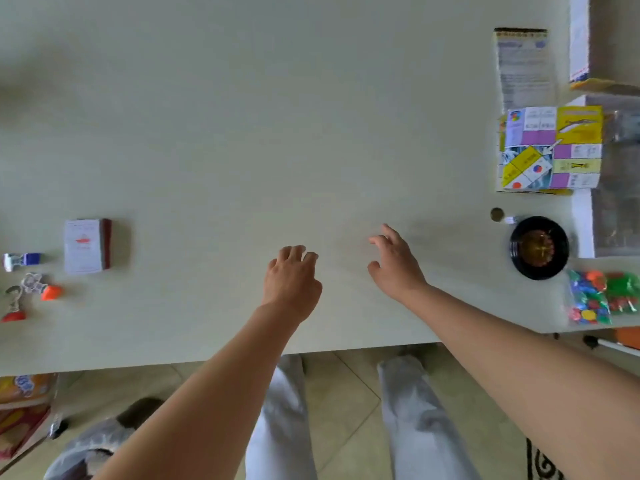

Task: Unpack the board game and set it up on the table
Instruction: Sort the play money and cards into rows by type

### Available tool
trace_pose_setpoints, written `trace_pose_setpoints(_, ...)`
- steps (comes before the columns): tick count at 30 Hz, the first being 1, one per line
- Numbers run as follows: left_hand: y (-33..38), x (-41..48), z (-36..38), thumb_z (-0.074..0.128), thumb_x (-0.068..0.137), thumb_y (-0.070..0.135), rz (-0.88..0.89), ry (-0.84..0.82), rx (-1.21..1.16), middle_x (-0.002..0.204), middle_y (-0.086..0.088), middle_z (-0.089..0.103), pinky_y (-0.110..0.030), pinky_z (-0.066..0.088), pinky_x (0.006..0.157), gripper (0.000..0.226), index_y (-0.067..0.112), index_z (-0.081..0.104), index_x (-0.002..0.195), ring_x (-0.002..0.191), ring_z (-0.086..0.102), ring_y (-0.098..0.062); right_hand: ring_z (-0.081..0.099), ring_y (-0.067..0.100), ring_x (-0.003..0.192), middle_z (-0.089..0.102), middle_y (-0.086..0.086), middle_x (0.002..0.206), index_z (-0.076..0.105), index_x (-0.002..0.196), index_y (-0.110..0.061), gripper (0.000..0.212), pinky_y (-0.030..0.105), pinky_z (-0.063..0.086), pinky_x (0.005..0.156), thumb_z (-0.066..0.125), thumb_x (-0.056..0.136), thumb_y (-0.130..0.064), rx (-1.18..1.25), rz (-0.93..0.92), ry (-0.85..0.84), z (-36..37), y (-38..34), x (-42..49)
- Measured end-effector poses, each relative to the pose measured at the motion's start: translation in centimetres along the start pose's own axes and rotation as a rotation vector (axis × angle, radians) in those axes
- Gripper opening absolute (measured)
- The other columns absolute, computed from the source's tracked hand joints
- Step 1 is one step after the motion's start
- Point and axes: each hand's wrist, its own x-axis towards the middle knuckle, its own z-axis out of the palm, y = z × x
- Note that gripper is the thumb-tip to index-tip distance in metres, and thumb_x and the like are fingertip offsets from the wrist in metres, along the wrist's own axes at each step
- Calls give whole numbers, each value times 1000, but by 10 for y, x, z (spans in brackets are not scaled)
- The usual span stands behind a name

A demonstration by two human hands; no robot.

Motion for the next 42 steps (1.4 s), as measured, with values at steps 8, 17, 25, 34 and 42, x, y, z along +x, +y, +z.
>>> trace_pose_setpoints(8, 175, 30, 83, 45, 96, 24, -58, -279, 75, 161, -8, -6, -41, 24, 114, 61, 23, 19, 151, 147, 10, -28, 20, 16, 145, 12, -4, 160, 38, 145, -18, 50, 34, 27, 114, 49, 97, -18, 136, -87, -339, -46, 176, -30)
trace_pose_setpoints(17, 289, 63, 85, 50, 92, 23, -241, -142, 57, 146, -13, 36, -40, 35, 104, 50, 15, 41, 141, 130, 39, -32, 61, 13, 102, 65, 0, 116, 60, 120, -17, 28, 30, 51, 88, 45, 97, -17, 492, -176, -160, -127, 263, -23)
trace_pose_setpoints(25, 406, 134, 53, 55, 84, 8, 107, 140, 30, 135, -10, 41, -38, 34, 100, 49, 13, 48, 133, 122, 41, -30, 61, 18, 102, 64, 2, 112, 66, 108, -12, 29, 33, 48, 92, 48, 89, -1, 616, -56, 241, -197, 344, 6)
trace_pose_setpoints(34, 489, 207, 36, 58, 79, 4, 479, 185, 186, 139, -8, 43, -39, 33, 101, 53, 13, 50, 131, 127, 39, -28, 36, 28, 135, 39, 10, 147, 42, 140, -10, 55, 40, 31, 112, 57, 87, -9, 339, 200, 322, -228, 431, 53)
trace_pose_setpoints(42, 547, 259, 47, 62, 81, 16, 460, 116, 256, 132, -4, 48, -37, 29, 102, 49, 18, 51, 129, 126, 37, -26, 67, 21, 83, 72, 2, 93, 71, 97, -13, 23, 38, 55, 82, 56, 84, -2, 520, 67, 402, -260, 484, 90)
